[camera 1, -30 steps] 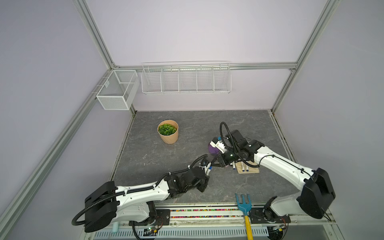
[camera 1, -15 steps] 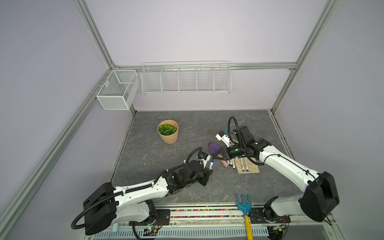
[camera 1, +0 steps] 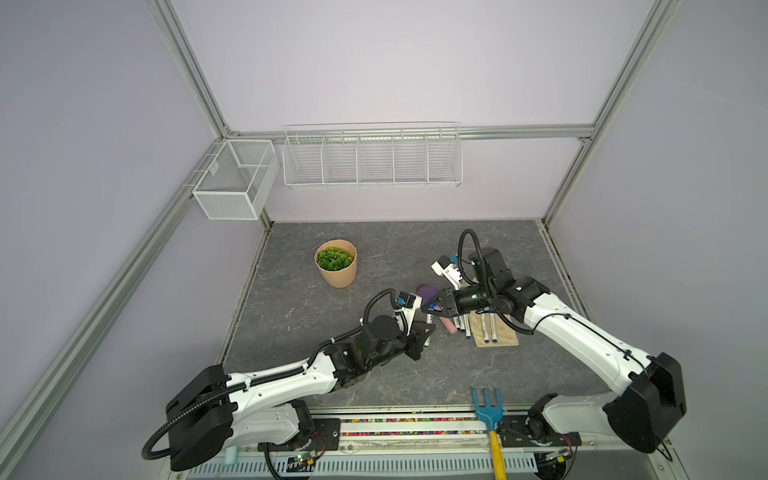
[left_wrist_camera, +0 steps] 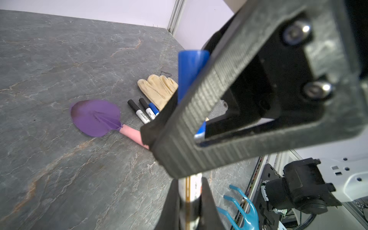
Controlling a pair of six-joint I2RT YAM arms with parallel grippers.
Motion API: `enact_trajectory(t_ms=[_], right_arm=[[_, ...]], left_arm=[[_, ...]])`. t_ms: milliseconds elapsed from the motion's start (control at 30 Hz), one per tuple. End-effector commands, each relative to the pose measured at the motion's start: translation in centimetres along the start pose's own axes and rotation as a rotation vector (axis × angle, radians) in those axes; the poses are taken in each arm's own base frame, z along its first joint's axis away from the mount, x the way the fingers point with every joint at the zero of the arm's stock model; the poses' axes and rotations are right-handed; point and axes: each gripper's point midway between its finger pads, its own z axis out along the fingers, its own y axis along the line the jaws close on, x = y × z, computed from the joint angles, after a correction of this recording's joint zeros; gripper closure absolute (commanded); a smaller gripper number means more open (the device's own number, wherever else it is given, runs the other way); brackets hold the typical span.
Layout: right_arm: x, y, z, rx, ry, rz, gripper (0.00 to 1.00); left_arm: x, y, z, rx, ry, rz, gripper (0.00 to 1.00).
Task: Insert the pens into the pen caps
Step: 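Press the blue cap down onto the marker tip held by the left gripper, then grasp the capped marker with the right gripper while the left gripper releases it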
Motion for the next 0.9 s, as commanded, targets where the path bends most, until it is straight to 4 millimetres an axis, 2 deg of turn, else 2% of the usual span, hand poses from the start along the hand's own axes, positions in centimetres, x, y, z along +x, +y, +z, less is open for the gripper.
enact_trajectory(t_ms=[0, 167, 333, 400, 433, 500, 567, 633, 733, 867], right_arm=[[0.9, -1.3, -0.1, 0.051, 0.002, 0.049, 0.72], [1.5, -1.8, 0.0, 0.061, 0.001, 0.06, 0.74], [0.9, -2.0, -0.1, 0.075, -0.024, 0.045, 0.92], [0.6, -2.6, -0.3, 0.099, -0.037, 0.059, 0.93], [0.4, -3.2, -0.5, 0.119, -0.041, 0.076, 0.93], [-0.1, -5.0, -1.2, 0.189, -0.05, 0.118, 0.93], [-0.7, -8.4, -3.0, 0.339, -0.061, 0.174, 0.93], [-0.9, -11.8, -5.3, 0.514, -0.05, 0.21, 0.93], [-0.8, -16.6, -8.9, 0.784, 0.015, 0.24, 0.93], [0.0, -20.8, -11.7, 0.969, 0.088, 0.302, 0.93]], left_arm=[[-4.4, -1.7, -0.6, 0.046, -0.149, -0.006, 1.0], [-5.0, -1.1, -0.7, 0.033, -0.183, -0.034, 1.0], [-5.1, -1.3, -0.1, 0.037, -0.171, -0.033, 1.0], [-4.9, -1.1, 0.1, 0.024, -0.158, -0.034, 1.0], [-4.8, -0.8, 0.2, 0.011, -0.154, -0.037, 0.94], [-4.4, 0.0, 0.2, -0.029, -0.148, -0.052, 0.7], [-3.8, 1.1, -0.1, -0.081, -0.141, -0.068, 0.55], [-3.2, 2.3, -0.5, -0.136, -0.135, -0.087, 0.49], [-2.0, 4.6, -1.3, -0.249, -0.11, -0.117, 0.48], [-0.8, 6.2, -2.2, -0.321, -0.081, -0.128, 0.47]])
